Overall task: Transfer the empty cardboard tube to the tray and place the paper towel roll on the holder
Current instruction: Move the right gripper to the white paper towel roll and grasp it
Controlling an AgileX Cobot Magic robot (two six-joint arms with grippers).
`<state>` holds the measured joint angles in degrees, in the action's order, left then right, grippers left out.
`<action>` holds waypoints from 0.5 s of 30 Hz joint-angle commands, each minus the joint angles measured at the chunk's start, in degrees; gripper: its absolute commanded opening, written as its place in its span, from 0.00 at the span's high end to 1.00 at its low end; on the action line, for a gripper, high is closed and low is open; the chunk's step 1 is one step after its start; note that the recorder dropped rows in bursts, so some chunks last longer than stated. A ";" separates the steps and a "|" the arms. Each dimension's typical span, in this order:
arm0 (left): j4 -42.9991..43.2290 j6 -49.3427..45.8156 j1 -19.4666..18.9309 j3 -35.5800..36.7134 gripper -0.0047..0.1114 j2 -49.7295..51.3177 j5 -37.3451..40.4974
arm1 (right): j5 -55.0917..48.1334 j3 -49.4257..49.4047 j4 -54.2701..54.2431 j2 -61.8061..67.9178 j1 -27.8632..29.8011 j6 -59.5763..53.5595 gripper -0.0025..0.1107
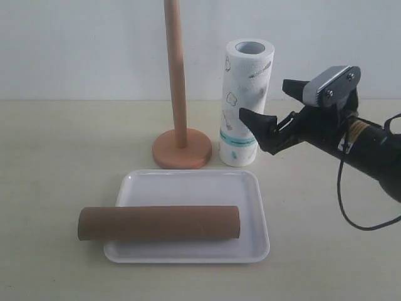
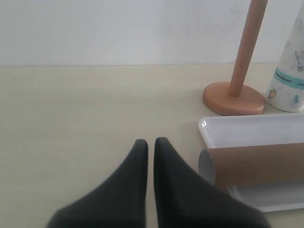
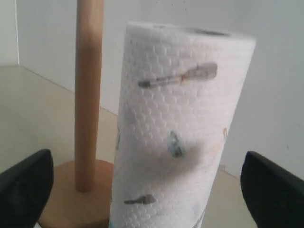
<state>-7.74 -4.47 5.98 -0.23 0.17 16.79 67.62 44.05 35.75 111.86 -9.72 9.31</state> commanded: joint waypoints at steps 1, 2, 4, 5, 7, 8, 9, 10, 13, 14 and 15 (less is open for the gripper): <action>-0.63 -0.17 -0.23 0.23 0.92 -0.17 0.01 | 2.34 3.48 -0.30 5.56 -0.08 -1.02 0.05; -0.63 -0.17 -0.23 0.23 0.92 -0.17 0.01 | 2.34 4.40 0.18 6.01 -0.08 -0.86 0.05; -0.63 -0.17 -0.23 0.23 0.92 -0.17 0.01 | 2.34 7.10 0.72 6.88 -0.18 0.93 0.05; -0.63 -0.17 -0.23 0.23 0.92 -0.17 0.01 | 2.34 8.87 0.72 7.33 -0.18 2.32 0.05; -0.63 -0.17 -0.23 0.23 0.92 -0.17 0.01 | 1.90 12.28 1.06 8.32 -0.62 5.85 0.05; -0.63 -0.17 -0.23 0.23 0.92 -0.17 0.01 | -0.39 14.76 2.24 8.90 -1.40 7.50 0.05; -0.63 -0.17 -0.23 0.23 0.92 -0.17 0.01 | -1.56 15.76 3.24 8.91 -2.03 7.50 0.05; -0.63 -0.17 -0.23 0.23 0.92 -0.17 0.01 | -2.33 17.12 3.76 8.91 -3.27 7.08 0.05; -0.63 -0.17 -0.23 0.23 0.92 -0.17 0.01 | -3.93 19.51 3.55 8.91 -4.69 6.47 0.05; -0.63 -0.17 -0.23 0.23 0.92 -0.17 0.01 | -5.58 20.32 3.35 8.91 -4.79 6.75 0.05; -0.63 -0.17 -0.23 0.23 0.92 -0.17 0.01 | -6.21 20.41 2.79 8.91 -4.79 6.88 0.05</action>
<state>-7.74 -4.47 5.98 -0.23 0.17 16.79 63.28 63.63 39.16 120.68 -14.45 16.10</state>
